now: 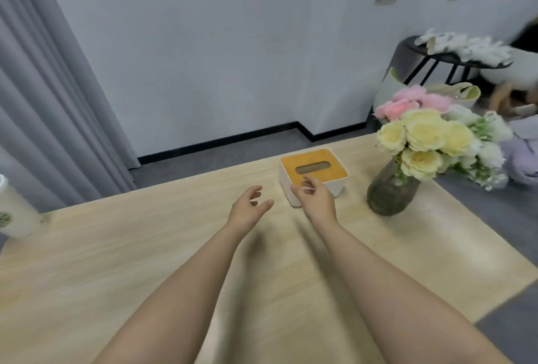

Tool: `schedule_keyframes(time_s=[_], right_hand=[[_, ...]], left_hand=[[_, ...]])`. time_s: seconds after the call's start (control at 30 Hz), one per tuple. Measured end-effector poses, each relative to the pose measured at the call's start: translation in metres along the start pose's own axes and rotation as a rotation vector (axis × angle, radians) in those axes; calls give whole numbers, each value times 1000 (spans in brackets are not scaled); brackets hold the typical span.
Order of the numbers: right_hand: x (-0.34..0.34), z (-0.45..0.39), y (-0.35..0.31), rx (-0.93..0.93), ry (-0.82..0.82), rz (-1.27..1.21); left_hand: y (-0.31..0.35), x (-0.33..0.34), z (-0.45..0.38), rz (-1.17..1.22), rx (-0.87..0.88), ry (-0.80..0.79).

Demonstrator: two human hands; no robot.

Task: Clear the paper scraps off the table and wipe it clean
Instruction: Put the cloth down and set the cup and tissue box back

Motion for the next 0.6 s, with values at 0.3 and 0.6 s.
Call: schedule_keyframes(time_s=[0.3,0.6], right_hand=[[-167,-5,111,25,263,156],[-234,-50,178,-2,275,115]], left_hand=[[30,197,6,-17,23,-138],[56,307,-28,32,90,-106]])
Point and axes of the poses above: each hand's wrist, its own z-axis away from the middle knuckle, its own x-axis out of the palm, y = z × x, the point moved 5 cm from there along -z, towards the middle knuckle, and after that the axes turned 12 degrees about -x, right-handed, at the moved point
